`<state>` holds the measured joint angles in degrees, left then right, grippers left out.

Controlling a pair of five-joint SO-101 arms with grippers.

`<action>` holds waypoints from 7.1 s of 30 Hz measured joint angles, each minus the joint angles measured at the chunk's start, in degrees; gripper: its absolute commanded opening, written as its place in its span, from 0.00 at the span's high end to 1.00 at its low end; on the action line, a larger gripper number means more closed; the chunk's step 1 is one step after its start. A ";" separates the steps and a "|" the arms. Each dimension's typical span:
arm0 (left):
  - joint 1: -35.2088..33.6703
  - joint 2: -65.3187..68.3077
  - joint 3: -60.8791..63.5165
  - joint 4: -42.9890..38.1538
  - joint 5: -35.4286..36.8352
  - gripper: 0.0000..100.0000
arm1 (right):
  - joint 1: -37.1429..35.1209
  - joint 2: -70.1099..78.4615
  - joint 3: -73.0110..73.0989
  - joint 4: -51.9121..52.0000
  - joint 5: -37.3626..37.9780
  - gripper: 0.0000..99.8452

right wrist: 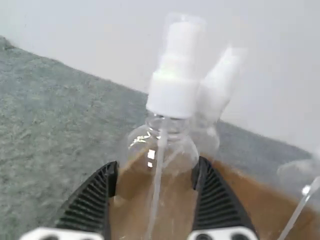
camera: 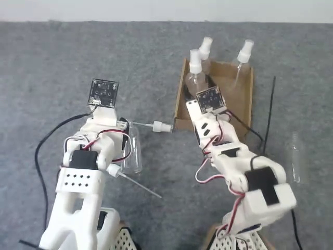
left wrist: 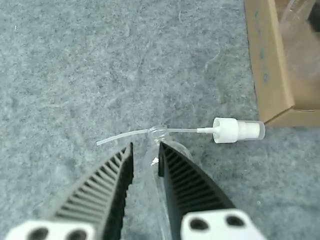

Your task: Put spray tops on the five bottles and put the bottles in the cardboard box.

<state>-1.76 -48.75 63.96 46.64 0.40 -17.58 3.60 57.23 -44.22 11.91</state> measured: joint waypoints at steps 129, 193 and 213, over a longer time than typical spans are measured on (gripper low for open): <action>7.30 -34.37 15.21 -2.11 -0.18 0.76 | 0.35 0.26 -5.27 18.73 -4.57 0.68; 3.08 27.08 -23.38 10.81 -28.40 0.76 | 44.40 1.76 -28.92 104.09 13.71 0.68; 13.45 56.53 -33.41 -1.58 -38.68 0.76 | 45.98 6.95 -29.54 99.69 14.15 0.68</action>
<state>11.69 7.78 30.55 45.05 -38.29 28.40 10.55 27.69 55.47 26.07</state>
